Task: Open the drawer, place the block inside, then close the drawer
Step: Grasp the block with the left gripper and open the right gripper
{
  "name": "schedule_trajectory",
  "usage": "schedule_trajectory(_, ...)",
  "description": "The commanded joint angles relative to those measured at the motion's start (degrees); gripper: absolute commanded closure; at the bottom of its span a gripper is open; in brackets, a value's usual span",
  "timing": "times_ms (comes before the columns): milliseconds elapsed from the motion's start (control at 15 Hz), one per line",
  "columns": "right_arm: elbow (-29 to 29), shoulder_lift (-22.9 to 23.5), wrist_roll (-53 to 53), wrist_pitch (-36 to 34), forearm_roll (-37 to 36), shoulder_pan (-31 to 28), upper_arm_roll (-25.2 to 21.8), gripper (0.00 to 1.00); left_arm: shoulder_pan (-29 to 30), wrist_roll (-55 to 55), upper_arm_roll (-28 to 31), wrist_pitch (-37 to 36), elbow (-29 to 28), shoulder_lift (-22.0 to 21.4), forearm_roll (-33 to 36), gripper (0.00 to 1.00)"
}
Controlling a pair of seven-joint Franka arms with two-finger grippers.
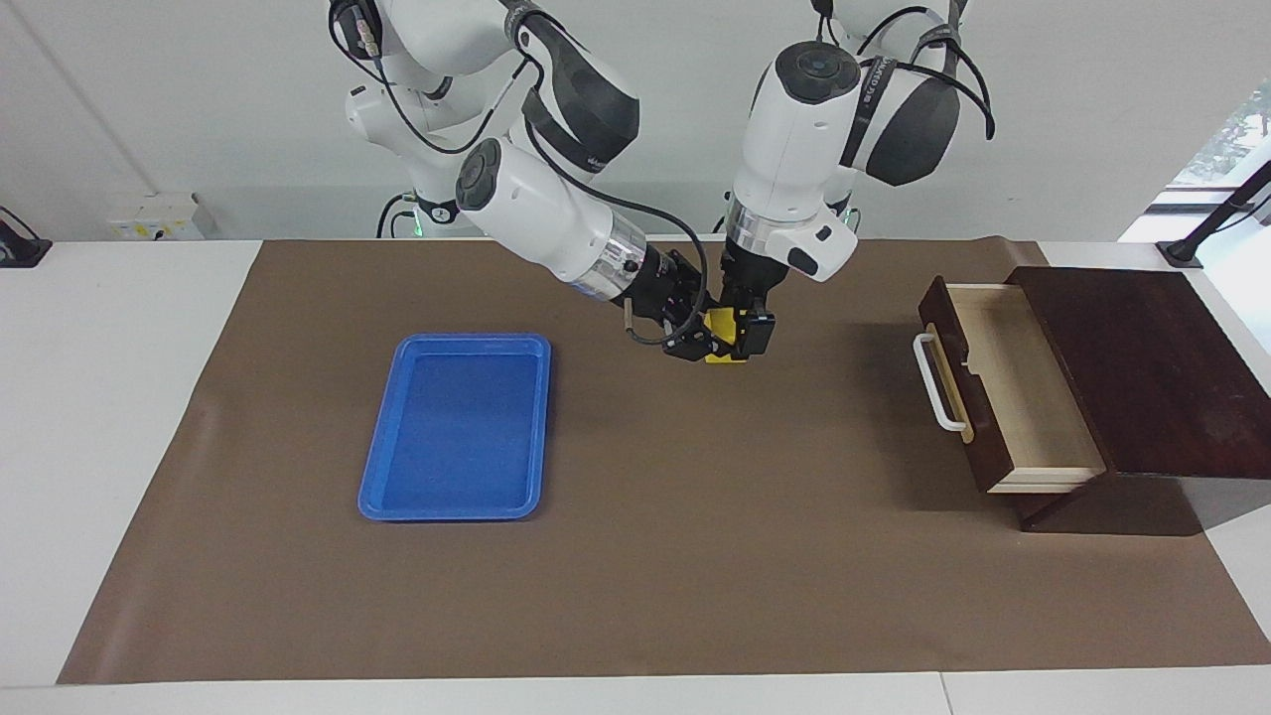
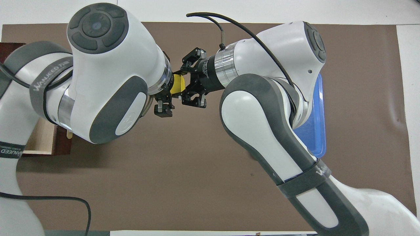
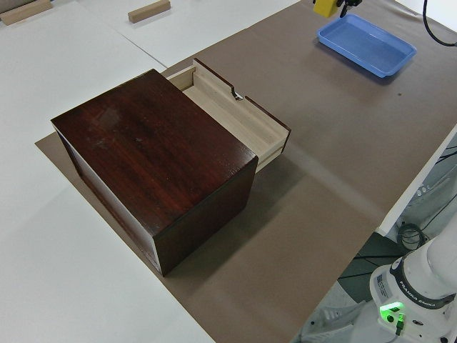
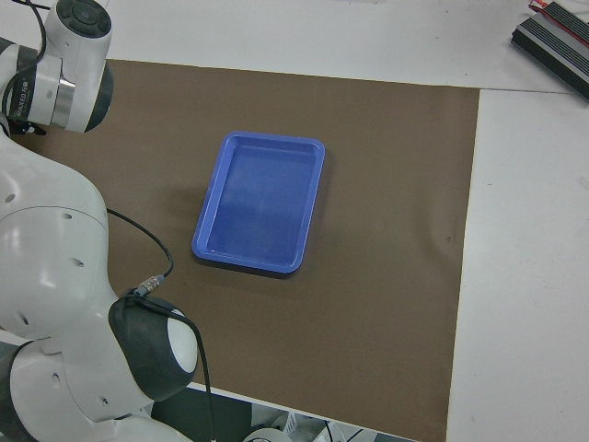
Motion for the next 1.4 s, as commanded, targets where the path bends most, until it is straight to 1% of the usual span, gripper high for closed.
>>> schedule_trajectory(0,-0.4,-0.4,0.4,1.2,1.6,-0.1,0.1,1.0,-1.5,-0.8,1.1,-0.8,1.7,1.0,-0.2,0.88)
schedule_trajectory(66,-0.4,-0.4,0.4,1.2,1.6,-0.1,0.1,1.0,-1.4,-0.7,1.1,-0.6,1.7,1.0,0.1,1.0)
schedule_trajectory(532,-0.3,-0.4,0.4,1.0,1.8,-0.2,0.1,1.0,-1.4,-0.8,1.2,-0.6,2.7,1.4,0.4,1.0)
schedule_trajectory(731,-0.2,-0.4,0.4,1.2,1.9,-0.2,0.1,1.0,-1.6,-0.6,0.9,-0.8,2.6,1.3,3.0,1.0)
schedule_trajectory(1329,-0.1,-0.4,0.5,1.2,2.2,-0.2,0.1,1.0,-1.6,-0.6,1.0,-1.1,2.7,1.3,3.2,1.0)
